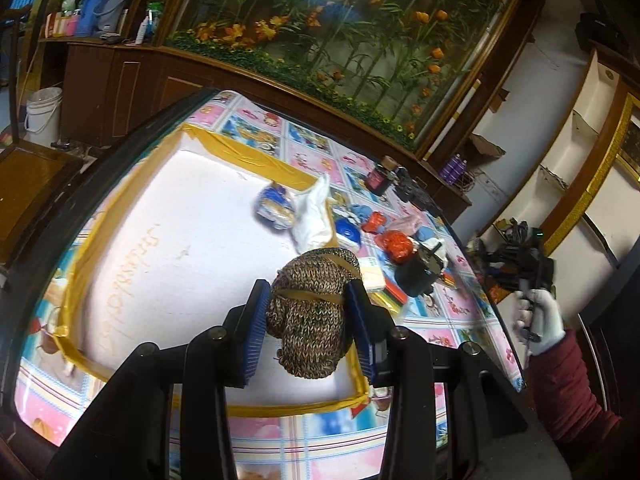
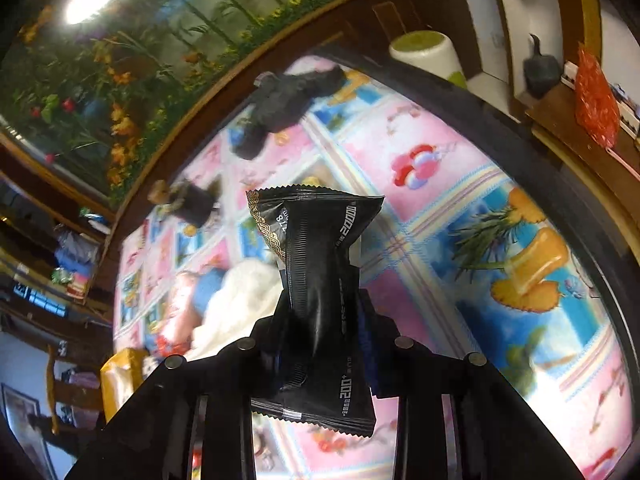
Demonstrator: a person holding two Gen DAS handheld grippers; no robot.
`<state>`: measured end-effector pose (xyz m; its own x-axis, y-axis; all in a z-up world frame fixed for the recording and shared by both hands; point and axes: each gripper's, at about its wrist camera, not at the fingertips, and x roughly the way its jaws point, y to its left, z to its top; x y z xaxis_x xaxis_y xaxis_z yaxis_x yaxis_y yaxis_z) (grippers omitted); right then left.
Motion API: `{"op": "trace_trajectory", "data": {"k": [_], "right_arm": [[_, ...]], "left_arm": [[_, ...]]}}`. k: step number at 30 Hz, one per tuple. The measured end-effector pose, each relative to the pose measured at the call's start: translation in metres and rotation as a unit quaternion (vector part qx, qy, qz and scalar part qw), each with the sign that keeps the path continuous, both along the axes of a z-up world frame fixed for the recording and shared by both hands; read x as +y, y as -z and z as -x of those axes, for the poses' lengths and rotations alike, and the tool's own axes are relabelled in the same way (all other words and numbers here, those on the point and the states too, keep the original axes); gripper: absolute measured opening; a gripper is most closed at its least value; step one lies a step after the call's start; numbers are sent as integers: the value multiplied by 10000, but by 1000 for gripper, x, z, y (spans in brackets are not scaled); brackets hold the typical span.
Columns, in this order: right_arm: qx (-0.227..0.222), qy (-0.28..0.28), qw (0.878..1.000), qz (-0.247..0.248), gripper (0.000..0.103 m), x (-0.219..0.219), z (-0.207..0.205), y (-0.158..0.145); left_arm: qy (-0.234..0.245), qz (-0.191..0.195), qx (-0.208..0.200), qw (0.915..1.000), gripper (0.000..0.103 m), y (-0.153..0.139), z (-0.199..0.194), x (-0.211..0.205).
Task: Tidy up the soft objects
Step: 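Grasp the black snack bag with the right tool and lift it, then carry scarf and snack bag into the box and open both tools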
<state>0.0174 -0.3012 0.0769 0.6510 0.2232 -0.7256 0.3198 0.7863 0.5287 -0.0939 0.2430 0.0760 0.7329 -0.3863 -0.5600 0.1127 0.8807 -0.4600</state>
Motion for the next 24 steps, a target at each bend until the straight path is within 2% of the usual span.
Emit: {"op": "trace_trajectory", "data": {"k": [5, 9, 13, 17, 20, 24], "right_arm": [[-542, -901, 9944, -107, 29, 51, 19, -46], [-800, -1929, 9779, -50, 29, 128, 26, -67], [-651, -2819, 9570, -197, 30, 211, 19, -59], [-402, -3347, 9411, -261, 30, 281, -4, -43], [-219, -3576, 9331, -301, 30, 328, -30, -33], [-61, -3667, 9299, -279, 30, 372, -69, -19]], "left_arm": [[-211, -184, 167, 9995, 37, -4, -17, 19], [-259, -278, 364, 9986, 37, -3, -46, 30], [-398, -342, 565, 9970, 37, 6, -84, 43], [-546, -244, 724, 9956, 37, 17, -120, 55], [-692, -64, 824, 9942, 37, 25, -142, 61], [-1027, 111, 875, 9908, 37, 36, -164, 71]]}}
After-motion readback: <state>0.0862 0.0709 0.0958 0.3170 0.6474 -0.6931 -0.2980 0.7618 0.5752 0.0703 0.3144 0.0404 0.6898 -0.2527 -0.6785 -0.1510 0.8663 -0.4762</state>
